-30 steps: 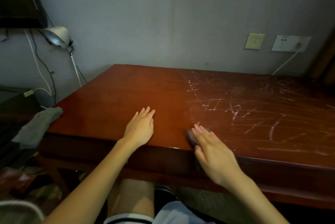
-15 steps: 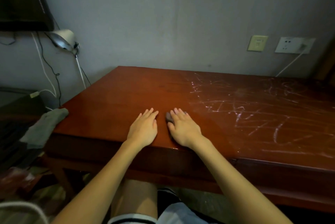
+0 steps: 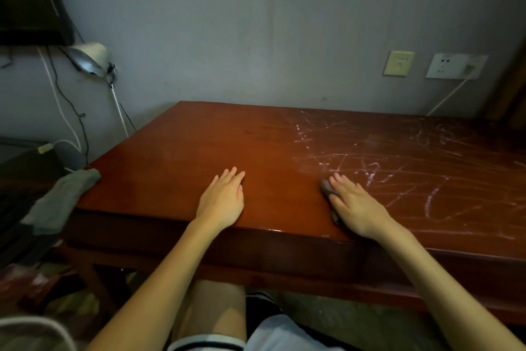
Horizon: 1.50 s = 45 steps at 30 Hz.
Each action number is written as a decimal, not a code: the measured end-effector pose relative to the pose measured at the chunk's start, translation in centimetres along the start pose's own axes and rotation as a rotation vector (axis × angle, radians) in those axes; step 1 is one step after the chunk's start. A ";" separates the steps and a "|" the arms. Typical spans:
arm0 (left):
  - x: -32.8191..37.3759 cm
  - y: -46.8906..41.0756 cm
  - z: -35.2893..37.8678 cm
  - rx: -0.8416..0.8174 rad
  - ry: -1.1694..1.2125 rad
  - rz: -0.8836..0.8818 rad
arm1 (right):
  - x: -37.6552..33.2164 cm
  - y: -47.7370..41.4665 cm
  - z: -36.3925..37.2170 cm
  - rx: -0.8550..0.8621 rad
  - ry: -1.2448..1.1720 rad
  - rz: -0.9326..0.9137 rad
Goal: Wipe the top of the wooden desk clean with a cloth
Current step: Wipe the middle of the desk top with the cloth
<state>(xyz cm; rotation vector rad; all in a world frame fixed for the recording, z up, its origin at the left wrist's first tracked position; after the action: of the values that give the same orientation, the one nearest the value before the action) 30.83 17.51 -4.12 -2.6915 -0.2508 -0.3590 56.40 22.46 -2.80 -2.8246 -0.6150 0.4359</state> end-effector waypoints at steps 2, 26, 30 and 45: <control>0.0 0.0 0.0 0.003 -0.001 -0.003 | -0.6 -2.8 1.0 0.014 0.022 0.050; -0.1 0.1 0.0 0.033 0.012 -0.005 | 0.4 -5.0 1.5 -0.019 0.015 -0.006; -0.1 0.1 -0.1 0.037 0.031 -0.011 | -1.6 -9.8 3.4 0.020 0.063 0.043; -0.2 0.1 -0.1 0.055 0.054 -0.011 | -7.1 1.7 1.2 -0.056 -0.070 -0.382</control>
<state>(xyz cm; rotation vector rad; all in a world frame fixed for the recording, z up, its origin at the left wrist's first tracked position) 30.65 17.36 -4.09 -2.6231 -0.2559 -0.4210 50.45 18.01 -2.70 -2.6597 -1.1681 0.4493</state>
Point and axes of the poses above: each hand's wrist, its own y-axis away from the middle knuckle, its own z-axis out of the palm, x = y × z, the point moved 4 cm from there along -y, towards the middle knuckle, and after that the axes turned 14 degrees about x, right-handed, at the moved point
